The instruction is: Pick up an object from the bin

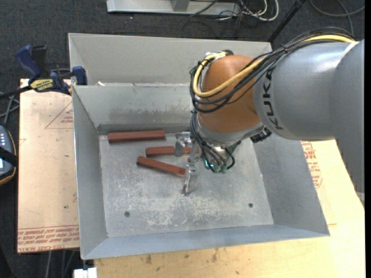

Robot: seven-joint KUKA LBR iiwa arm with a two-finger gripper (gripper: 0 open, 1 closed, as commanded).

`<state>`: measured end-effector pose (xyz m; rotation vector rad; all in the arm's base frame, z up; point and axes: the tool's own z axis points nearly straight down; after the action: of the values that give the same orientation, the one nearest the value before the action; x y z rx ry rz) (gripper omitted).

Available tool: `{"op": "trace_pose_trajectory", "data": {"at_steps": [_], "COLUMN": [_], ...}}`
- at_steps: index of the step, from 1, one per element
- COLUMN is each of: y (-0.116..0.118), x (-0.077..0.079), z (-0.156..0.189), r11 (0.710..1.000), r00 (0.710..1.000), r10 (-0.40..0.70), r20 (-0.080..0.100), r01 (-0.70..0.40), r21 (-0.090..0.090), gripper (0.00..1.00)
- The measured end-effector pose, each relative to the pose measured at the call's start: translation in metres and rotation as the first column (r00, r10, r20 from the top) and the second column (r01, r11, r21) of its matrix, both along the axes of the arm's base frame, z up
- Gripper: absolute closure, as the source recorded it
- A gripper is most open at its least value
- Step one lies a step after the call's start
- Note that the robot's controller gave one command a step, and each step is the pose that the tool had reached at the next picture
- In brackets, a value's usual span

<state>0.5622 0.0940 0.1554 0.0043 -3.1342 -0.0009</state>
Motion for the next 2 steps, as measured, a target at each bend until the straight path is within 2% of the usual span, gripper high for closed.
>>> {"op": "trace_pose_trajectory", "data": {"at_steps": [1,2], "y": [0.0,0.016], "x": [0.002,0.041], "z": [0.004,-0.077], "r11": [1.0,0.999], "r00": [1.0,0.999], "r10": [-0.002,-0.046], "r20": [0.008,0.012], "r01": [0.002,0.046], "r21": [0.001,0.003], "gripper": [0.0,1.0]}}
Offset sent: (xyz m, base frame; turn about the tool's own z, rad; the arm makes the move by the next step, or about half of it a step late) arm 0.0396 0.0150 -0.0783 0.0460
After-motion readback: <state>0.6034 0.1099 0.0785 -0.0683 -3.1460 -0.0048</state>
